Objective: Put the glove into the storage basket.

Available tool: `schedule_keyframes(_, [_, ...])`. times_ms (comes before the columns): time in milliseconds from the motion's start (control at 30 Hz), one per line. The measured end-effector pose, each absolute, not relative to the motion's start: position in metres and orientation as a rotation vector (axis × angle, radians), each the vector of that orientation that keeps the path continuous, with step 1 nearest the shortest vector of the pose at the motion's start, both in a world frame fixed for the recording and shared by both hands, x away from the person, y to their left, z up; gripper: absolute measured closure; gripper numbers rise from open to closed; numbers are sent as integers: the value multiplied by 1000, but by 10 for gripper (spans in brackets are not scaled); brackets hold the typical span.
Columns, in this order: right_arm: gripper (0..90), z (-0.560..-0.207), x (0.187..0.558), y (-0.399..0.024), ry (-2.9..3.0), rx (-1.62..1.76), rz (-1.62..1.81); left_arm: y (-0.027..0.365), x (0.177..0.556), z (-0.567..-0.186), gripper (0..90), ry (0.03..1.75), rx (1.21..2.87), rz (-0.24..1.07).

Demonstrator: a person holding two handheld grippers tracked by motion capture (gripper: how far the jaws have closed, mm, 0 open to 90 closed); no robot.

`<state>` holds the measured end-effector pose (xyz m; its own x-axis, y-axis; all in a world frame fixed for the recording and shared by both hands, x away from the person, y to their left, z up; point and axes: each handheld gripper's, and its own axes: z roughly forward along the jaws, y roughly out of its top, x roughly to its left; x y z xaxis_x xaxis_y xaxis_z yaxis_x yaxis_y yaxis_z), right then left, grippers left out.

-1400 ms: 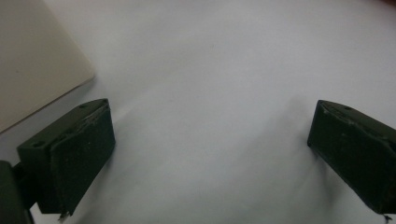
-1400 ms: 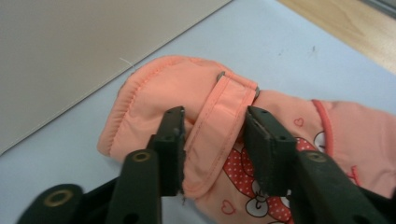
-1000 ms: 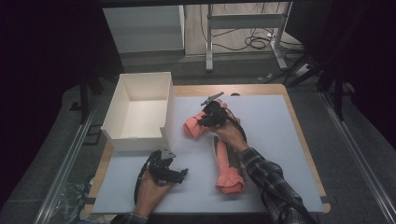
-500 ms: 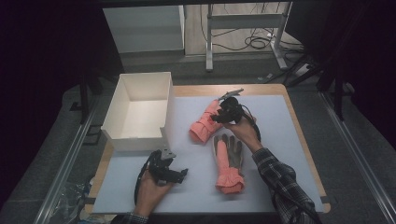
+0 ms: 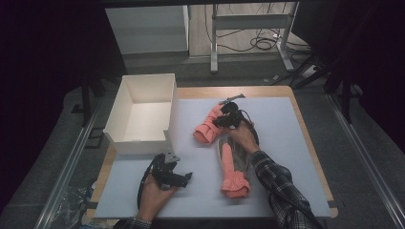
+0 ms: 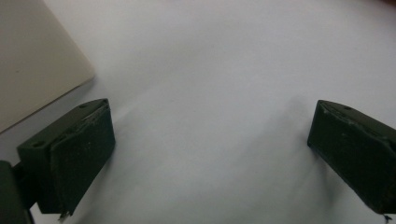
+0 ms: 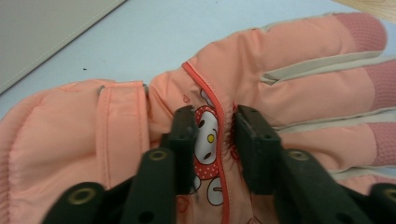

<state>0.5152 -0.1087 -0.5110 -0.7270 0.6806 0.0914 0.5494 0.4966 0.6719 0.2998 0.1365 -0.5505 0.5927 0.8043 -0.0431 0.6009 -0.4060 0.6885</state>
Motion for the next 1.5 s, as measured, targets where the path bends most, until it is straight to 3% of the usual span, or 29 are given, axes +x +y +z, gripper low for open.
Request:
schedule_keyframes(100, [836, -509, 514, -110, 2543, 1078, 1050, 137, 300, -551, 7, 1108, 2147, 389])
schedule_keyframes(200, [866, -505, 513, -112, 2541, 1073, 1055, 136, 300, -551, 7, 1110, 2146, 387])
schedule_keyframes(800, [869, -458, 498, -128, 2579, 947, 1179, 137, 300, -551, 6, 1108, 2148, 389])
schedule_keyframes(1500, [866, -406, 429, -168, 2660, 639, 1283, 137, 300, -550, 6, 1109, 2149, 389])
